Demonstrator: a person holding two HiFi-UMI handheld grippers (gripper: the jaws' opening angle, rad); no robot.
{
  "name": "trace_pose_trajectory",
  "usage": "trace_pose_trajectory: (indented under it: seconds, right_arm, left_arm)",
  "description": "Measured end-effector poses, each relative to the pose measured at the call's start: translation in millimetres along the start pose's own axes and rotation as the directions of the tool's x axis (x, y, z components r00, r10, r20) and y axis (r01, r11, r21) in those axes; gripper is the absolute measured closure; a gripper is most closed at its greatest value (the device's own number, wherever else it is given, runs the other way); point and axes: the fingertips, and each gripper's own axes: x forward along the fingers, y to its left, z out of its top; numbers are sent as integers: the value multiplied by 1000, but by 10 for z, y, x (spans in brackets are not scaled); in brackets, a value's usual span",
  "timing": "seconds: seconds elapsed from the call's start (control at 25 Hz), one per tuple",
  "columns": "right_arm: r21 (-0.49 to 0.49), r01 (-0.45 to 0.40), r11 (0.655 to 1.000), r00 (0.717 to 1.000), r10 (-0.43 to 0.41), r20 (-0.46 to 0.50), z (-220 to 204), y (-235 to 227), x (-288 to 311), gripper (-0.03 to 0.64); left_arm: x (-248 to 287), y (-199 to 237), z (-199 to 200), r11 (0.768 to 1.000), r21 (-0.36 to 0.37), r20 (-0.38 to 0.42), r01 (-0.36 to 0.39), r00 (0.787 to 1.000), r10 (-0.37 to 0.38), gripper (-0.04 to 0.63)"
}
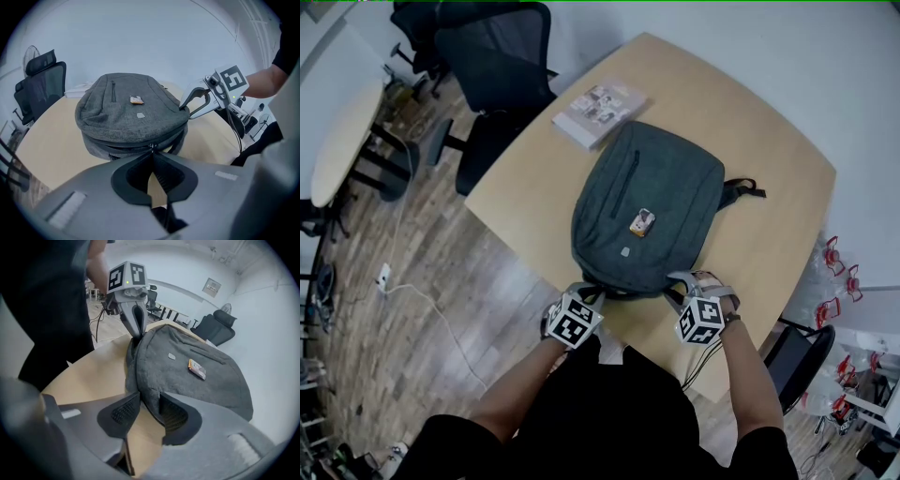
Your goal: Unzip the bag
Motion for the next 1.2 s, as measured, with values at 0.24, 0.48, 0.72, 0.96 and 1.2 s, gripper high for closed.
trace_pose_trajectory:
  seconds: [0.24,0.48,0.72,0.96,1.2]
  right_arm:
    - [294,35,955,999,-26,-34,82,107,26,497]
    - [571,66,818,998,-61,-28,283,129,116,500]
    - [621,36,783,999,-51,6,526,103,226,503]
    - [641,52,766,997,-80,15,739,69,331,503]
    - [270,-58,961,990,20,142,802,174,154,451]
  left_arm:
    - [15,77,8,999,-35,5,-10,1000,10,569]
    - [-126,93,-94,997,58,-30,-47,998,49,569]
    - [-133,-17,-28,996,56,-18,-65,998,66,569]
    - [-178,59,-30,995,18,-19,-94,995,95,569]
    - [-176,140,-73,995,-20,8,-93,996,93,569]
